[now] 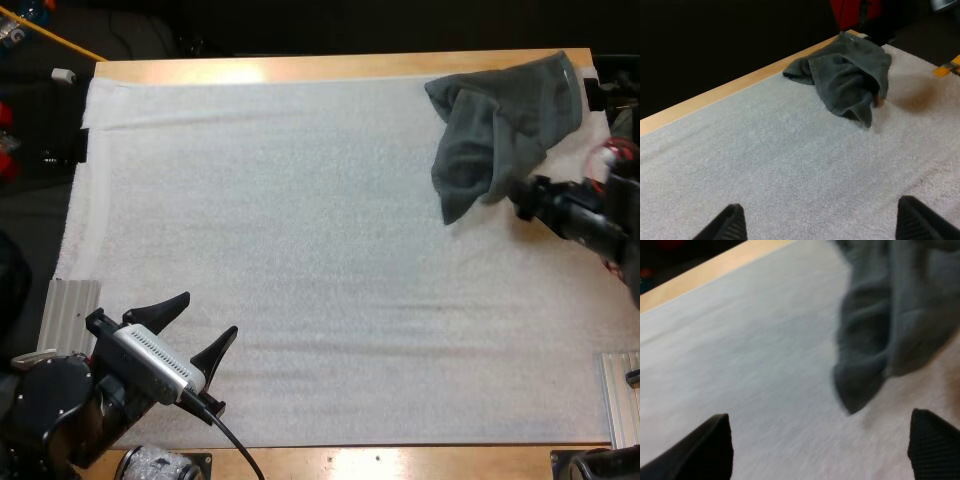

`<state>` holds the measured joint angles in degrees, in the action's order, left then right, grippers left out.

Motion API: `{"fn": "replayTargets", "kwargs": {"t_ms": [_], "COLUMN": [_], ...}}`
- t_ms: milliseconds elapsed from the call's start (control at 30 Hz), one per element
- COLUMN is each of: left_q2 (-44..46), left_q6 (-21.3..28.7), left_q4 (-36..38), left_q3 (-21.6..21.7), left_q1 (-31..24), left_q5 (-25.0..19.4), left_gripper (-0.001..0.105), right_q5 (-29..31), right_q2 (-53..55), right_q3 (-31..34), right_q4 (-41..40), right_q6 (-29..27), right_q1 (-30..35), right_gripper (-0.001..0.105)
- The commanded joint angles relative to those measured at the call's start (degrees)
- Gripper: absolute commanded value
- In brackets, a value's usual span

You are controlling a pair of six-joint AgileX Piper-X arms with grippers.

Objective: Pick towel from pile, fold and stack

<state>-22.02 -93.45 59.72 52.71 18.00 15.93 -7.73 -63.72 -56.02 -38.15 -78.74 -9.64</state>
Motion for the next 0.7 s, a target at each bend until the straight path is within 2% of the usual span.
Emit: {"fn": "replayTargets", "kwargs": {"t_ms": [0, 300, 667], "left_q2": [-0.13, -0.13, -0.13], "left_q6": [-0.63, -1.82, -1.81], "left_q4": [-0.56, -0.56, -0.56], "left_q3": [0.3, 0.3, 0.3], "left_q1": [0.29, 0.29, 0.29], "left_q5": [0.2, 0.2, 0.2], "left_gripper": [0.059, 0.059, 0.059], "right_q5": [1.9, 8.4, 10.35], "right_q2": [-0.54, -15.54, -32.16], "right_q3": [-0.31, -1.82, -10.62], "right_q4": [1.55, 6.3, 7.96], "right_q6": [0.61, 0.63, 0.85], "right_q1": [-0.36, -0.88, -0.88], "right_gripper": [0.07, 0.07, 0.07]}}
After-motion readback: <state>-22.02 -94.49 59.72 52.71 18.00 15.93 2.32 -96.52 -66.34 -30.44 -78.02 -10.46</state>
